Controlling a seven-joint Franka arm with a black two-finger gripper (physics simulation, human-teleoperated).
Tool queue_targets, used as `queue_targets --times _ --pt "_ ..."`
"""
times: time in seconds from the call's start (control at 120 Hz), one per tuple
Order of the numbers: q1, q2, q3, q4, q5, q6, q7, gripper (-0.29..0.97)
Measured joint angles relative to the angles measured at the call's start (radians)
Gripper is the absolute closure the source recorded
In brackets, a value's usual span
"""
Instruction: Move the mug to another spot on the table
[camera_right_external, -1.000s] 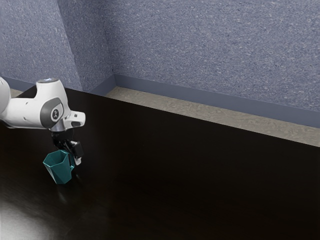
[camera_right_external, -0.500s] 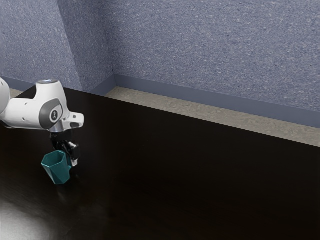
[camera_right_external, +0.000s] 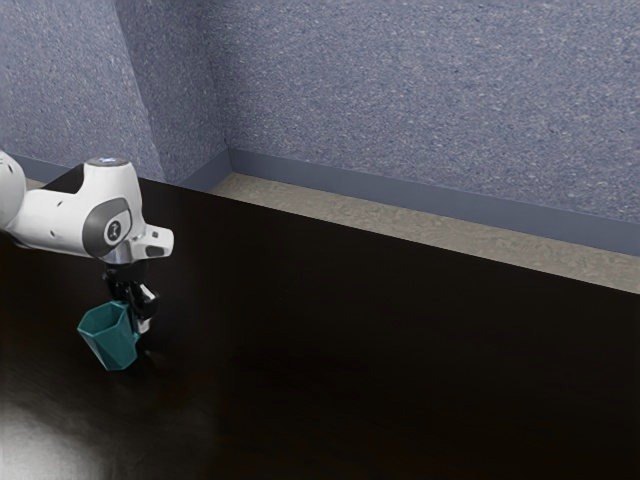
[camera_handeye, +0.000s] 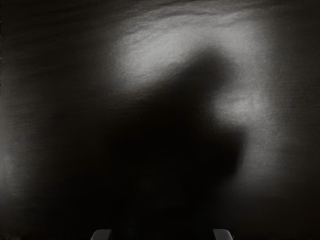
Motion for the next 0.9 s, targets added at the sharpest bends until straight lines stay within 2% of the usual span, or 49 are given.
queue_targets --times 0.367,0.9 --pt "-0.023 0.011 -0.001 0.060 0.014 -0.102 -0.076 0.62" --pt "-0.235 0.167 -0.009 0.347 -0.004 -0.401 -0.251 0.68"
